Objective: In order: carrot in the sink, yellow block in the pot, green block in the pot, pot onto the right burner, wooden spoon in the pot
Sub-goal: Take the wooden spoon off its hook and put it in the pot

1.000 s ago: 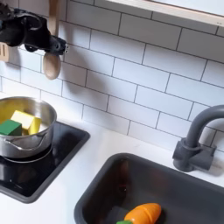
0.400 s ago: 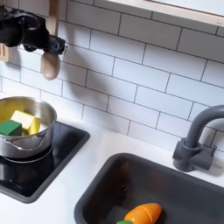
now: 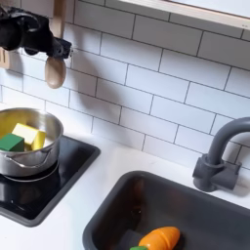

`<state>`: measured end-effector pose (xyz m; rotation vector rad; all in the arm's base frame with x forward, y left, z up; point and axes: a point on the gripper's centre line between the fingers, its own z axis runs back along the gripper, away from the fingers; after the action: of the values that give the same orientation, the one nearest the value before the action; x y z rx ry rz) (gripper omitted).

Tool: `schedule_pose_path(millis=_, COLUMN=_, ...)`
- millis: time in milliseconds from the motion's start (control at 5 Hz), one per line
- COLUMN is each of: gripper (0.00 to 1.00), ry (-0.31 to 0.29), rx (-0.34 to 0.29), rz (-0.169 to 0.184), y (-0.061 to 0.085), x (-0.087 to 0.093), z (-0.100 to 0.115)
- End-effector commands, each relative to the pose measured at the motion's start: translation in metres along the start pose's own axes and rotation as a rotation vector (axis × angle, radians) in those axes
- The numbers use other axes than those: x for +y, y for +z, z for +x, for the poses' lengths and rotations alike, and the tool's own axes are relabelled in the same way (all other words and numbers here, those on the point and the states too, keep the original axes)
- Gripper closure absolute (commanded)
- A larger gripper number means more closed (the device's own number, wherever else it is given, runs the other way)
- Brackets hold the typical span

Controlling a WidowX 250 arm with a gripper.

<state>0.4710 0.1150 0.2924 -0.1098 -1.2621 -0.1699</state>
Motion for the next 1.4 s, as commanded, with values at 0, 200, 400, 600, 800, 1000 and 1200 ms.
schedule_pose_path(millis=0, gripper=1.0, ry=-0.021, rx=-0.003, rz=0.028, y=0.03, x=-0.001, z=-0.001)
schedule_pose_path(millis=200, gripper=1.0, ry=-0.057, rx=-0.012, rz=0.039, y=0.052, x=-0.007, z=0.003)
schedule_pose_path(millis=400, gripper=1.0, ry=-0.067, rx=-0.002, rz=0.03, y=0.06, x=-0.018, z=0.002)
schedule_pose_path(millis=600, gripper=1.0, ry=-0.059, rx=0.043, rz=0.025, y=0.063, x=-0.023, z=-0.013)
schedule_pose_path(millis=800, gripper=1.0, ry=-0.048, rx=0.117, rz=0.032, y=0.065, x=-0.026, z=-0.033)
schedule_pose_path(millis=1000, gripper=1.0, ry=-0.037, rx=0.164, rz=0.039, y=0.068, x=-0.025, z=-0.053)
schedule_pose_path(millis=1200, gripper=1.0, ry=-0.026, rx=0.169, rz=0.032, y=0.069, x=-0.031, z=-0.064)
